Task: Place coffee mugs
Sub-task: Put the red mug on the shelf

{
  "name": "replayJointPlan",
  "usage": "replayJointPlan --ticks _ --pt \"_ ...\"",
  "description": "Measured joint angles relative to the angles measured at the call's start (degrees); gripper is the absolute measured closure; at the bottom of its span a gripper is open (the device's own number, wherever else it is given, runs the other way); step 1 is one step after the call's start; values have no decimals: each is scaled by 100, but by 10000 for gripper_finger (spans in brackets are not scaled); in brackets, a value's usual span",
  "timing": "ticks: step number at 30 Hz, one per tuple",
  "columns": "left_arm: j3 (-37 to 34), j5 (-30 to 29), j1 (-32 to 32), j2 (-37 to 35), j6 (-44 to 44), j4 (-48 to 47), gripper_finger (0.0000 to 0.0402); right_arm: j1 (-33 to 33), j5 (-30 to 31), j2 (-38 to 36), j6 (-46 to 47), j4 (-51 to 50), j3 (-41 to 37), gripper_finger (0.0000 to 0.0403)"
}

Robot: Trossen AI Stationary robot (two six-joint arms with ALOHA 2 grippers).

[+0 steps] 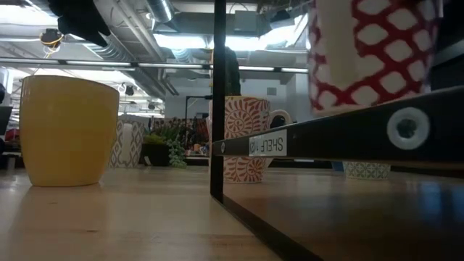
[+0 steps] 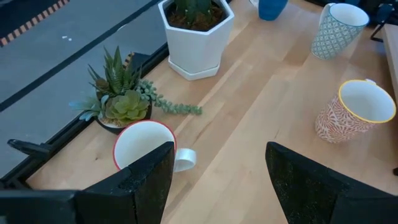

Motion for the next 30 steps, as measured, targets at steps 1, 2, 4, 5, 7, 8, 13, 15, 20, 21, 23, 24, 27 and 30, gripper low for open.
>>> replayJointPlan --ticks 1,2,4,5,7,8,13,15,20,21,23,24,27,30 --pt "0 0 0 2 -4 0 154 0 -1 0 -45 18 1 400" --pt "0 0 0 2 -15 0 154 -2 1 0 -65 37 1 400" --pt "0 0 0 -1 -23 0 154 -2 -11 0 -62 73 1 400" --pt "0 0 2 2 -28 0 154 -1 -39 0 -62 103 1 400" --pt "0 -5 0 1 -29 0 154 33 -75 0 -19 183 1 400" --pt "0 -16 0 -1 -31 0 154 67 -94 0 15 201 1 400" --pt "0 -146 2 0 -35 0 154 290 -207 0 244 466 1 400" --pt "0 -151 2 2 -35 0 154 374 -162 0 328 662 1 400" --pt "0 -158 1 -1 -35 0 154 505 -154 0 540 922 1 400" --pt "0 -158 1 -1 -35 0 154 527 -154 9 547 920 3 400" --pt "0 -160 2 2 -35 0 154 530 -156 29 559 904 3 400" --pt "0 -160 0 1 -35 -2 154 531 -169 36 560 909 3 400" --pt "0 -162 2 2 -35 0 154 529 -314 66 551 949 5 400" --pt "0 -163 2 -1 -35 -2 154 531 -370 121 513 921 5 400"
